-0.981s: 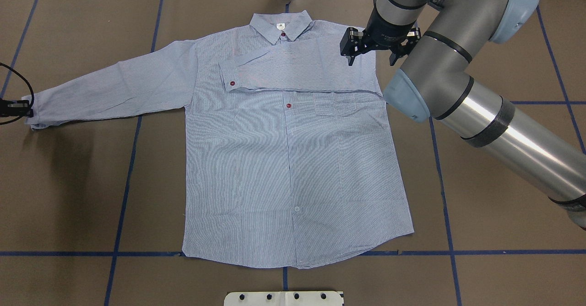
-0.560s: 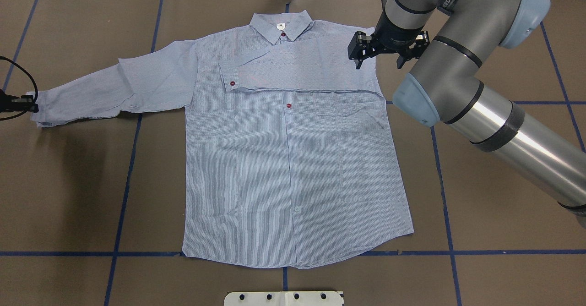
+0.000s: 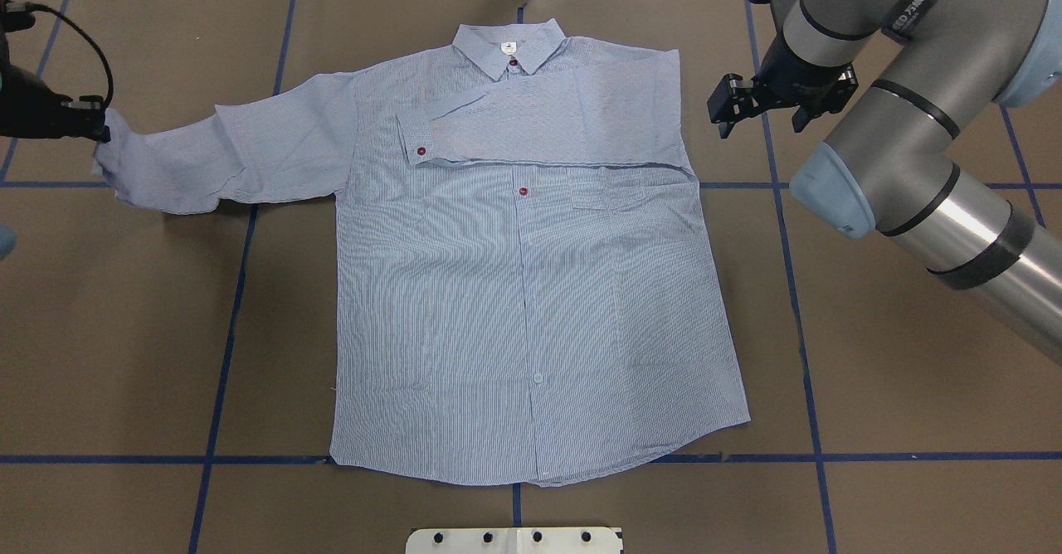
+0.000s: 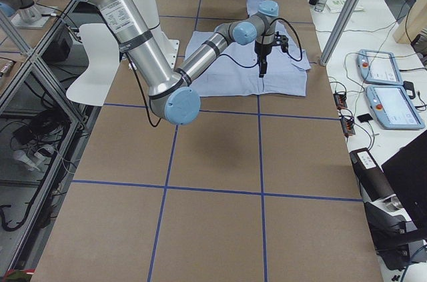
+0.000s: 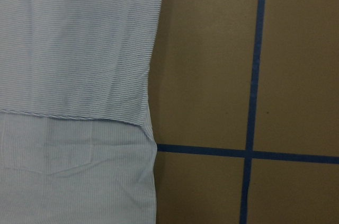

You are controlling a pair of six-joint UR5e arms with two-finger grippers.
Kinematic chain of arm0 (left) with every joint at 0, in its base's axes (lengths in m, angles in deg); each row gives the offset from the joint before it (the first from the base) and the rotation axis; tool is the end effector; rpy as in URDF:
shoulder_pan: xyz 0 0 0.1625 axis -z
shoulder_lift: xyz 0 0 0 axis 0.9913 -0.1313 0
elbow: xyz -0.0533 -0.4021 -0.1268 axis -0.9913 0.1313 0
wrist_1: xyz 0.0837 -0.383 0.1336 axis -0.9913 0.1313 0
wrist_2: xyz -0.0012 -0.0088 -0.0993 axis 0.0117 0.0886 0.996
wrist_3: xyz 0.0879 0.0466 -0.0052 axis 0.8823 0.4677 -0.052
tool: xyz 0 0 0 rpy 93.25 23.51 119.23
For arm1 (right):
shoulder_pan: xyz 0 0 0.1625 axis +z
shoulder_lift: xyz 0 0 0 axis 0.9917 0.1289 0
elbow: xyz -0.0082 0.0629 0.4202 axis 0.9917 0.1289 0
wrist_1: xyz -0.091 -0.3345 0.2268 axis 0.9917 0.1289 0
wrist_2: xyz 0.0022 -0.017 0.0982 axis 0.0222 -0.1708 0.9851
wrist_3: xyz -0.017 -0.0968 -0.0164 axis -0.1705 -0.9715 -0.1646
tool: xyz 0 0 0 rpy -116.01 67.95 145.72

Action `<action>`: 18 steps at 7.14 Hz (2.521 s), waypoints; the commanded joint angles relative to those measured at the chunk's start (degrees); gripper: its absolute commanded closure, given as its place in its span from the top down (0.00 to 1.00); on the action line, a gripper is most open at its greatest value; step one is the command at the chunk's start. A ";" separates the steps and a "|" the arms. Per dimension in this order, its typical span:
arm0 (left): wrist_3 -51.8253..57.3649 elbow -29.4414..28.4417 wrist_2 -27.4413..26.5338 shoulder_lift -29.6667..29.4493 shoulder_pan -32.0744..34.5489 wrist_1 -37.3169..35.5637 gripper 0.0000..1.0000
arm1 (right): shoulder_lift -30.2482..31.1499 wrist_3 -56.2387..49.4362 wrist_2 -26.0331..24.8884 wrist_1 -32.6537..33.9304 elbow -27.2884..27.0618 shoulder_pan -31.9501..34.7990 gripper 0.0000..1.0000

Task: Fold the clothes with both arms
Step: 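Grasp the other sleeve cuff with the left gripper and lift it, then fold the held sleeve across the shirt front with the left gripper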

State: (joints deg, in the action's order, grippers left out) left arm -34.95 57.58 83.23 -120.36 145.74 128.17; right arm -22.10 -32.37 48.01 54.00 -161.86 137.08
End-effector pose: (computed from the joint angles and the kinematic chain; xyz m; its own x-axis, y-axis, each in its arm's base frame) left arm 0.1943 -0.5755 0.4562 0.6477 -0.1504 -0.7469 0.3226 0.9422 0.0901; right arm -0.3104 -0.5764 0.3037 0.7442 -0.0793 0.6633 0.0249 0.9955 0.0911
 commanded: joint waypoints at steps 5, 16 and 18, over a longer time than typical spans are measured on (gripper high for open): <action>-20.61 -0.96 8.55 -27.47 -5.78 -17.85 0.00 | 6.96 -10.24 1.09 -0.55 -1.34 4.38 1.00; -42.44 -20.47 11.54 -40.70 -12.04 10.68 0.00 | 10.48 -17.10 7.34 -0.63 -1.25 10.29 1.00; -42.80 -21.55 10.92 -40.61 -14.49 12.22 0.00 | 10.57 -17.10 7.25 -0.63 -1.08 10.20 1.00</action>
State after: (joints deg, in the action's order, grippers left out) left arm -77.35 36.97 94.54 -161.01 132.77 138.99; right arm -11.58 -49.48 55.34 53.37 -163.08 147.36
